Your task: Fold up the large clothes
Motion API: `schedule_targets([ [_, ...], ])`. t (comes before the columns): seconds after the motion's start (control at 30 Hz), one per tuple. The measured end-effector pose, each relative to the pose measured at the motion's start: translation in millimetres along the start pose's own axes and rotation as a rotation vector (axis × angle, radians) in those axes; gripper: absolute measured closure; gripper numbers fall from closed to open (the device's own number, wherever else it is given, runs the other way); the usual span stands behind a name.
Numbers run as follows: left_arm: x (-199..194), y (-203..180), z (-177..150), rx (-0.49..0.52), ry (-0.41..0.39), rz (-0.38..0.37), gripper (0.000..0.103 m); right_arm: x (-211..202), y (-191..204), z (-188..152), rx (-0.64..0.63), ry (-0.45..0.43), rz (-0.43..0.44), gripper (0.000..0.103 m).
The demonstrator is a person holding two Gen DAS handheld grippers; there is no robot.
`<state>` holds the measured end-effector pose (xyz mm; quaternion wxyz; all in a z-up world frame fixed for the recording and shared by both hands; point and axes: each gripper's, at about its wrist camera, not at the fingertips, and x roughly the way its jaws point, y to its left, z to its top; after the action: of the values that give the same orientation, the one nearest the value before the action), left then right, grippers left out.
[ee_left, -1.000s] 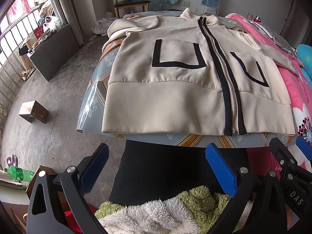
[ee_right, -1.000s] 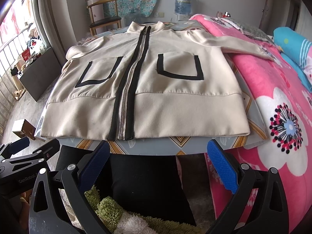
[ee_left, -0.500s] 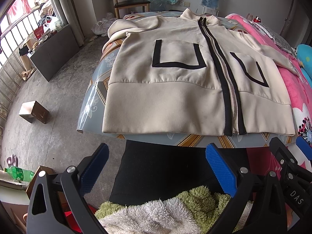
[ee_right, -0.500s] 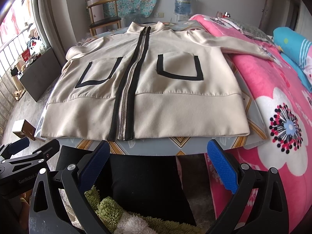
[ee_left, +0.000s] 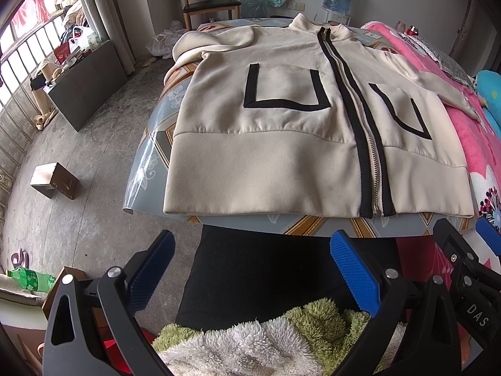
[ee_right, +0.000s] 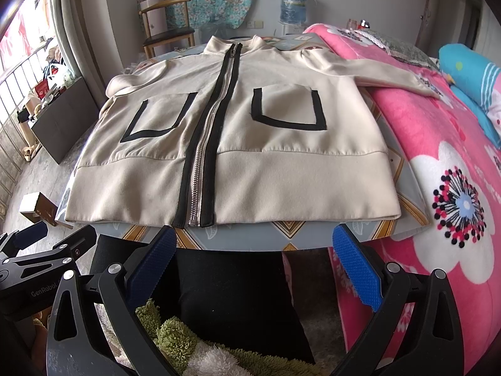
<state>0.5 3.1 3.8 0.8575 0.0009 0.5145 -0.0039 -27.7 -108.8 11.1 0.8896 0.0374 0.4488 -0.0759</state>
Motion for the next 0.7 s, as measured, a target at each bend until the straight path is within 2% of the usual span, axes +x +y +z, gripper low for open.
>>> schedule_targets([
  [0.7,5.2,2.4,14.0,0.023,-0.015,-0.001,0.005,5.4,-2.5,2.5,0.017,-0.011,-0.033,0.007],
])
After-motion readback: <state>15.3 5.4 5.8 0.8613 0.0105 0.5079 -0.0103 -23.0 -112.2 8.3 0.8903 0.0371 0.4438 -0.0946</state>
